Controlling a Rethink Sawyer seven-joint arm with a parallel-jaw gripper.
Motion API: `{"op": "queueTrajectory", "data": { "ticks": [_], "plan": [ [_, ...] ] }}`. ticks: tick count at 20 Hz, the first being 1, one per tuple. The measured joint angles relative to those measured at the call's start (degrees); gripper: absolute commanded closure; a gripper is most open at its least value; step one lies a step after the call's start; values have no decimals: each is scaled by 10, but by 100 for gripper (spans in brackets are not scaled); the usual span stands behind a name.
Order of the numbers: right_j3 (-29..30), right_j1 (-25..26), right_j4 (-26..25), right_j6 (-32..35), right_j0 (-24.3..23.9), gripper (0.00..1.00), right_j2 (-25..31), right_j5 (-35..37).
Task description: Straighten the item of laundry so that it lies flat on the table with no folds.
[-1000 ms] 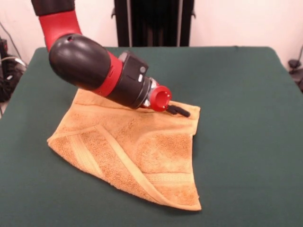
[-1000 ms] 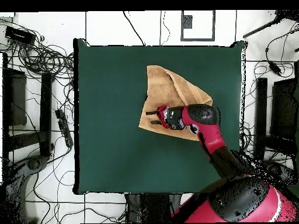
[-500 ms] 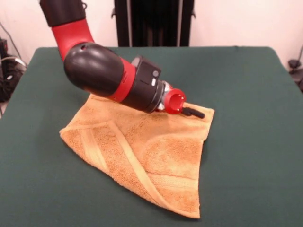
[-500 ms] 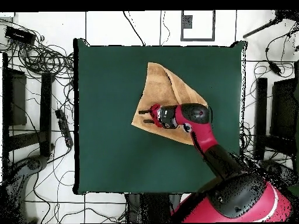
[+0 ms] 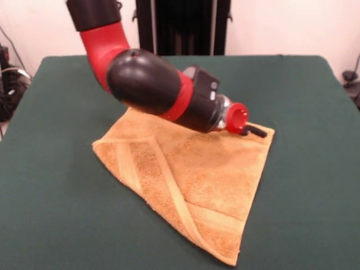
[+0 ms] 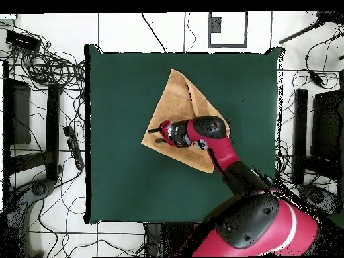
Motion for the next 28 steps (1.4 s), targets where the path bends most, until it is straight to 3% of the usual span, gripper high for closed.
{"op": "queueTrajectory", "data": {
  "ticks": [9, 28],
  "plan": [
    [0, -30, 0, 0, 78, 0, -46, -10],
    [3, -41, 0, 0, 98, 0, -67, -12]
  ]
}}
